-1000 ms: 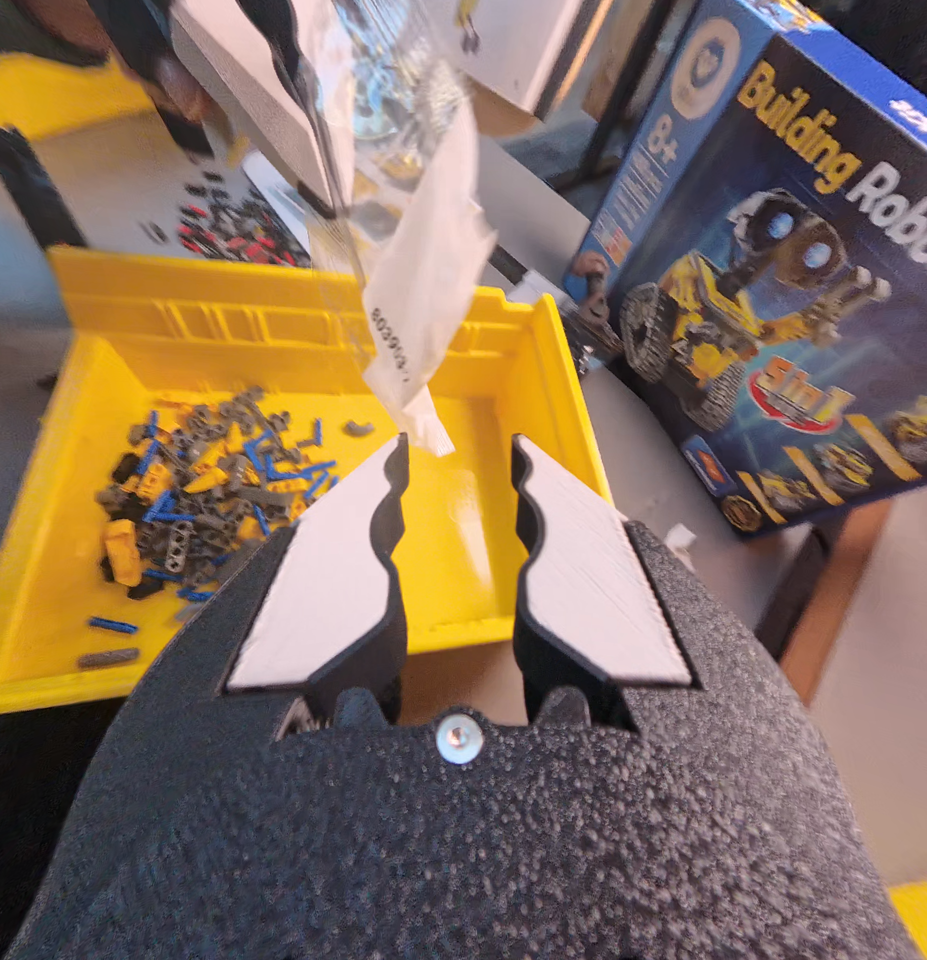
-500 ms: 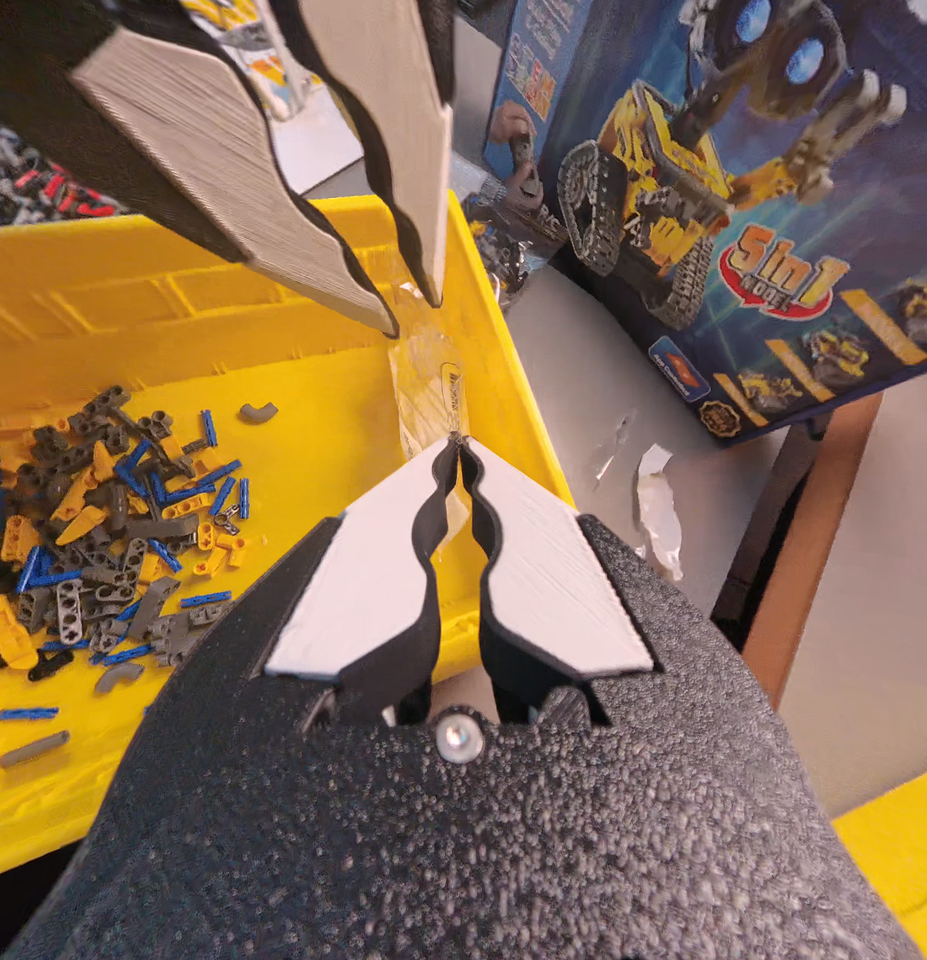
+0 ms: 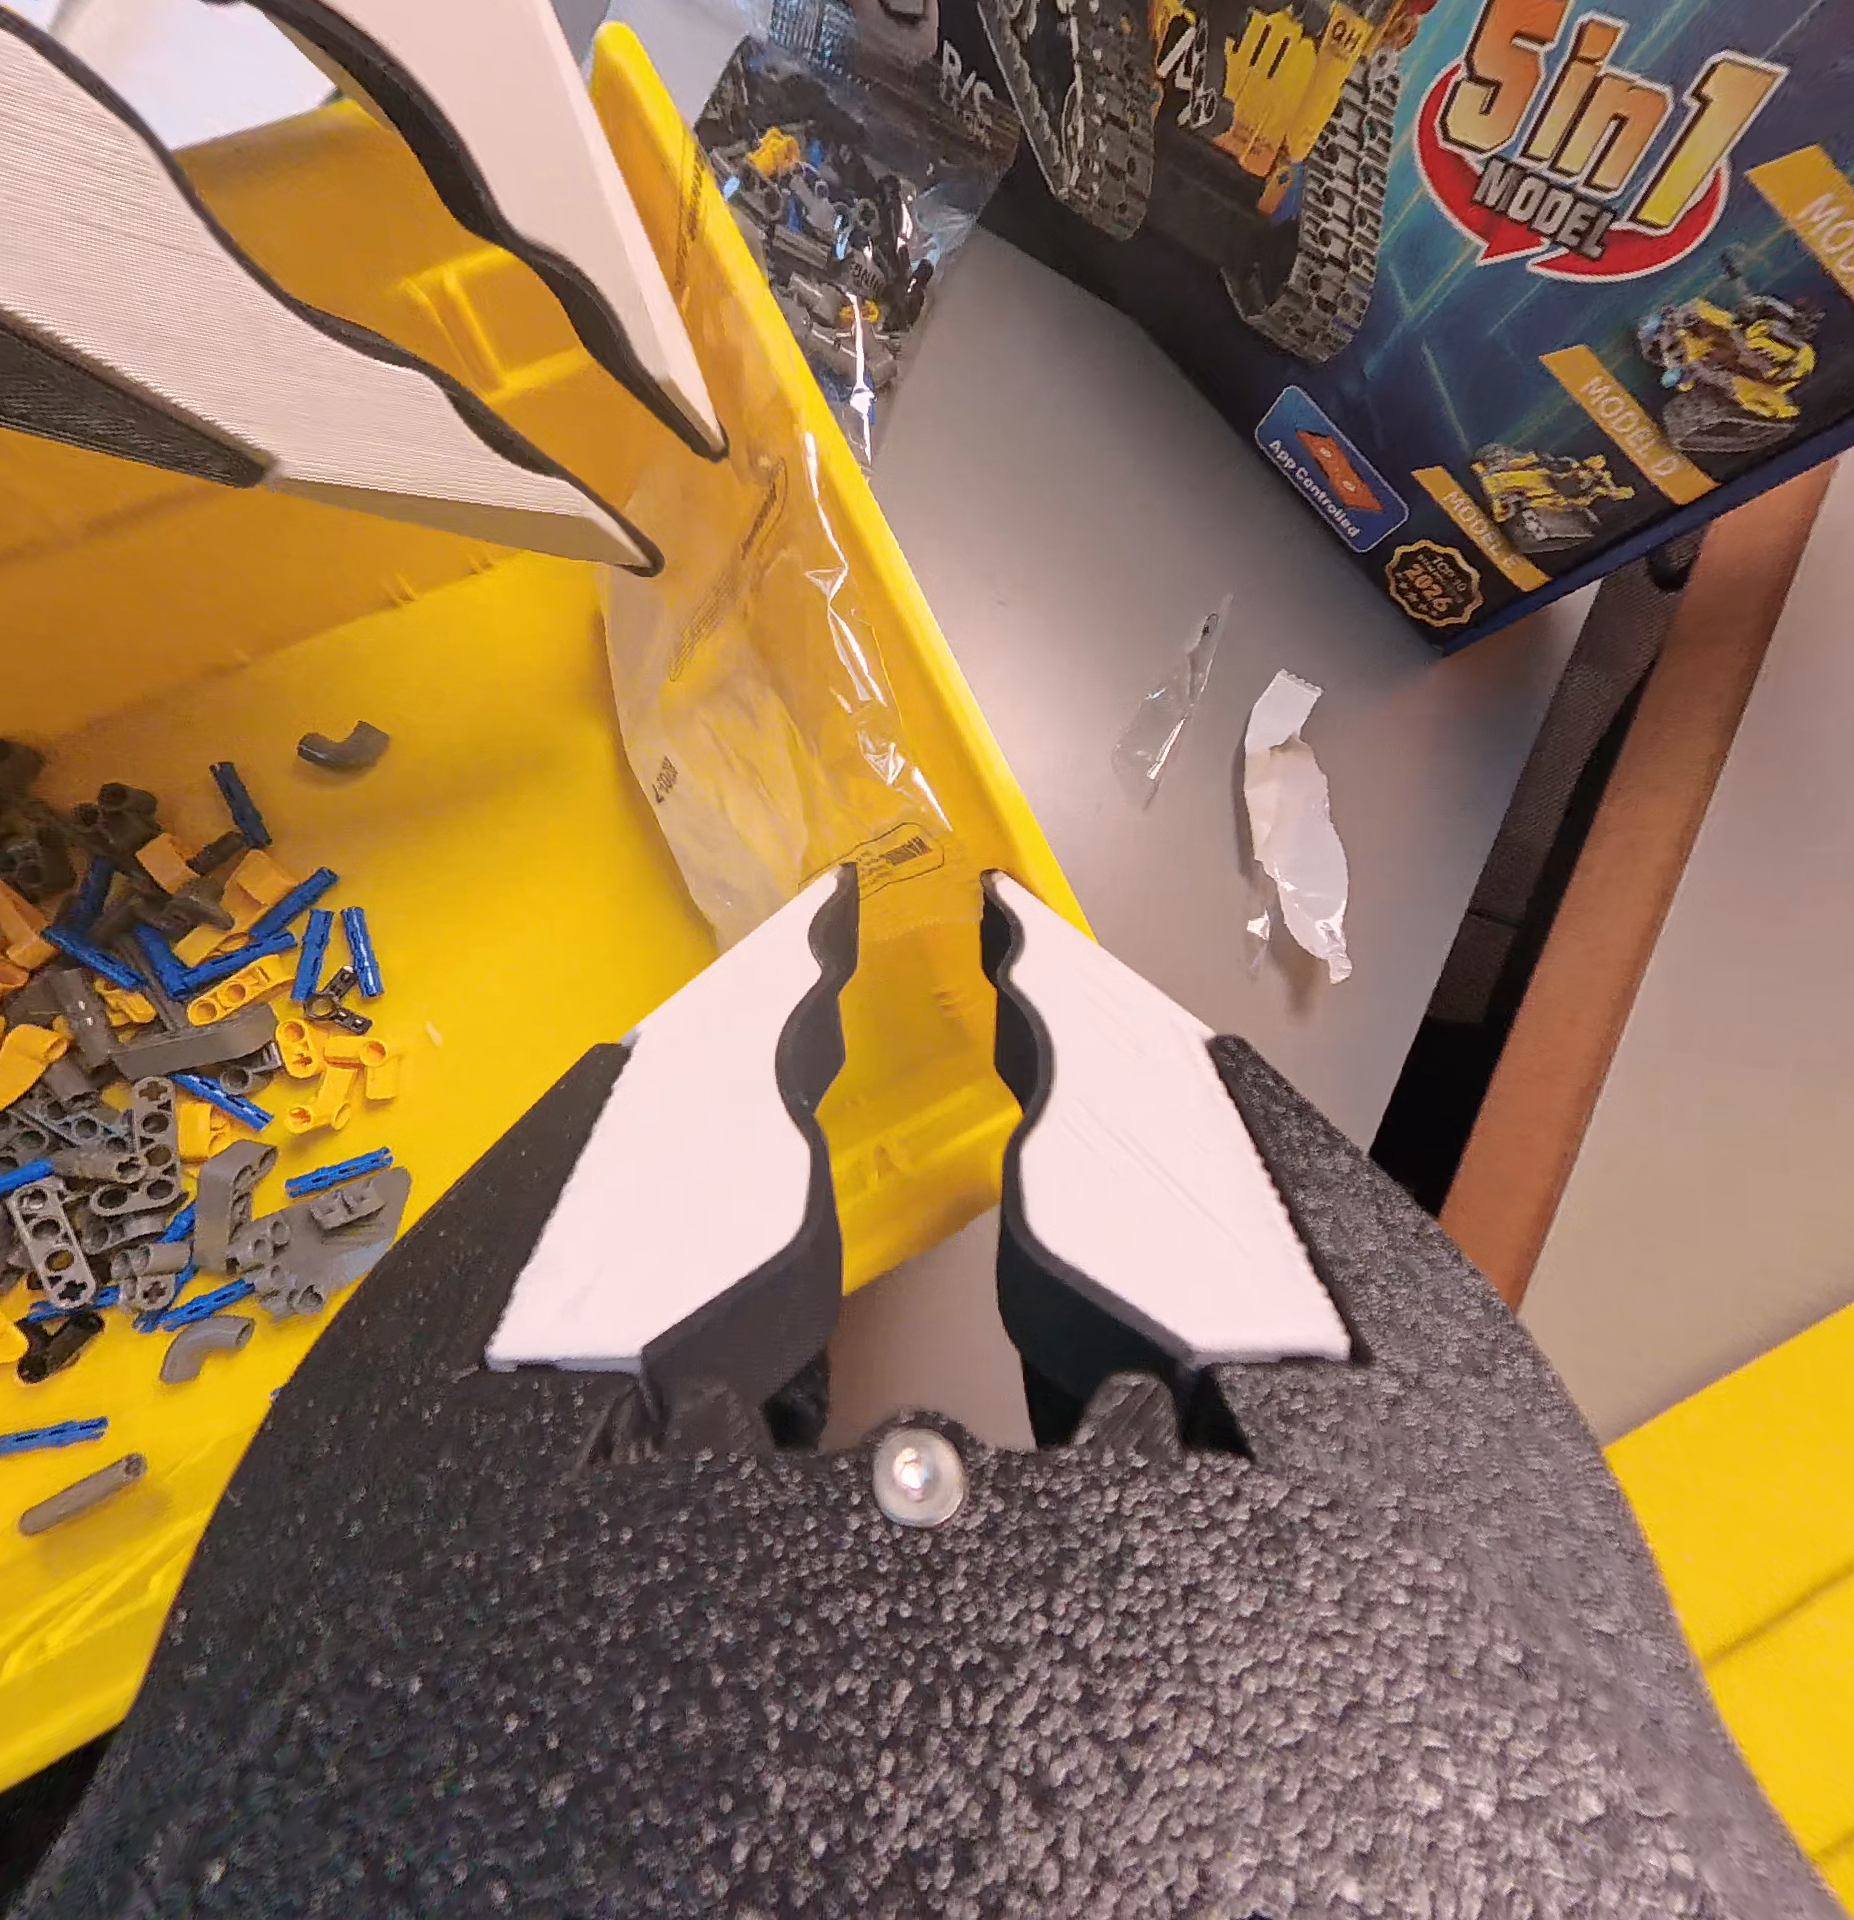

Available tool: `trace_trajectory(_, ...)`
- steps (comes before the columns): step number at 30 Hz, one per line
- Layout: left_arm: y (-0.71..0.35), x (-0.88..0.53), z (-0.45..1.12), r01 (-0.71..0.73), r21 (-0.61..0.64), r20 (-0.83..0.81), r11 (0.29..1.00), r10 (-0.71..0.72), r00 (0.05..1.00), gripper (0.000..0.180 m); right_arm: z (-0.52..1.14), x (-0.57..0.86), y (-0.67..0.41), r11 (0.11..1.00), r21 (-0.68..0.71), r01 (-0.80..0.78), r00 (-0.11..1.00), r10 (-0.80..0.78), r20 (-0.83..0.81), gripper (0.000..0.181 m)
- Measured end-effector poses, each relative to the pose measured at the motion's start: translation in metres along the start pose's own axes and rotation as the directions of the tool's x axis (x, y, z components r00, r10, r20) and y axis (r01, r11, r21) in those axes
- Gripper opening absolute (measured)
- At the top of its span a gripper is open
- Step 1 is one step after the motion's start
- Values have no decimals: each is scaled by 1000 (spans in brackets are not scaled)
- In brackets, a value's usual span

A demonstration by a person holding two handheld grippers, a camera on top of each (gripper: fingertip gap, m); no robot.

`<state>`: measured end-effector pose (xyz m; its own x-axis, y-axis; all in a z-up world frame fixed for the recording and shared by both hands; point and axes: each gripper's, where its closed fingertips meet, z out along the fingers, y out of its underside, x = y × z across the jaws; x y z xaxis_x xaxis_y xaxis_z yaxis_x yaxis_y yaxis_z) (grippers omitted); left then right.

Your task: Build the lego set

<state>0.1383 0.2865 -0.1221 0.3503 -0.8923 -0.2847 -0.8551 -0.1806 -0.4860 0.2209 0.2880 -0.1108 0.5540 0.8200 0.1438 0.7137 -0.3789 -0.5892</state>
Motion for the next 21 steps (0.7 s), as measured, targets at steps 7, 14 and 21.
trace_trajectory(7, 0, 0, 4, 42, -25, -73, 999, -44, 996, 14, -14, 3, -18, 969, 86, 233, 967, -222, -122, 36)
trace_trajectory(14, -13, 8, -39, 145, 164, -94, 976, -131, 987, 25, -3, 11, -20, 952, 39, 303, 940, -292, -179, 25)
trace_trajectory(21, -16, 18, -171, 169, 511, 44, 843, -222, 974, 33, -69, -20, -39, 908, 294, 299, 949, -250, -191, 40)
